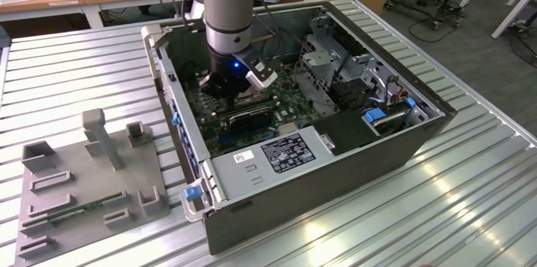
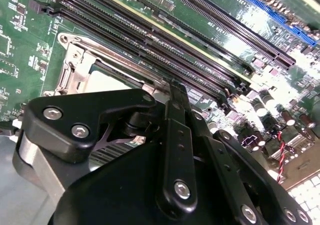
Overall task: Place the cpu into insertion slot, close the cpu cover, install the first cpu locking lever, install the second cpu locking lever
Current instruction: 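Install the second cpu locking lever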
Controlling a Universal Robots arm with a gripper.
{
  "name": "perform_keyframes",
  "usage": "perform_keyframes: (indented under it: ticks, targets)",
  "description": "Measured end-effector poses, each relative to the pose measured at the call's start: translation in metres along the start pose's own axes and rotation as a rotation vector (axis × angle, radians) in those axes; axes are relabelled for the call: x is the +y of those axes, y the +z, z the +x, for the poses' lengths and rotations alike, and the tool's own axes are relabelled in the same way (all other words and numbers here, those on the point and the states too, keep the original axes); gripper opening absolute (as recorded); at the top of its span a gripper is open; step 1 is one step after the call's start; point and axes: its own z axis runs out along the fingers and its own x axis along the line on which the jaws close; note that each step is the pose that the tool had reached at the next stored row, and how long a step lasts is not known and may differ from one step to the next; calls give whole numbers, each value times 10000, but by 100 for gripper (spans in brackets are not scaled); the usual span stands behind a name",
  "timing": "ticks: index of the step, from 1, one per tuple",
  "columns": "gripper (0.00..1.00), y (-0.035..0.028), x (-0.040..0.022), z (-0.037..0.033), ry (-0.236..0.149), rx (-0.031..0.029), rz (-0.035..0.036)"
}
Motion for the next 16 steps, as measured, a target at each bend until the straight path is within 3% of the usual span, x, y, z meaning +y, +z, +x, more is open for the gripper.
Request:
perform_keyframes:
  ticks: [7,16]
  targets:
    - [11,7,-4,11,-21,4,5]
    - [11,13,-11,11,-99,8,62]
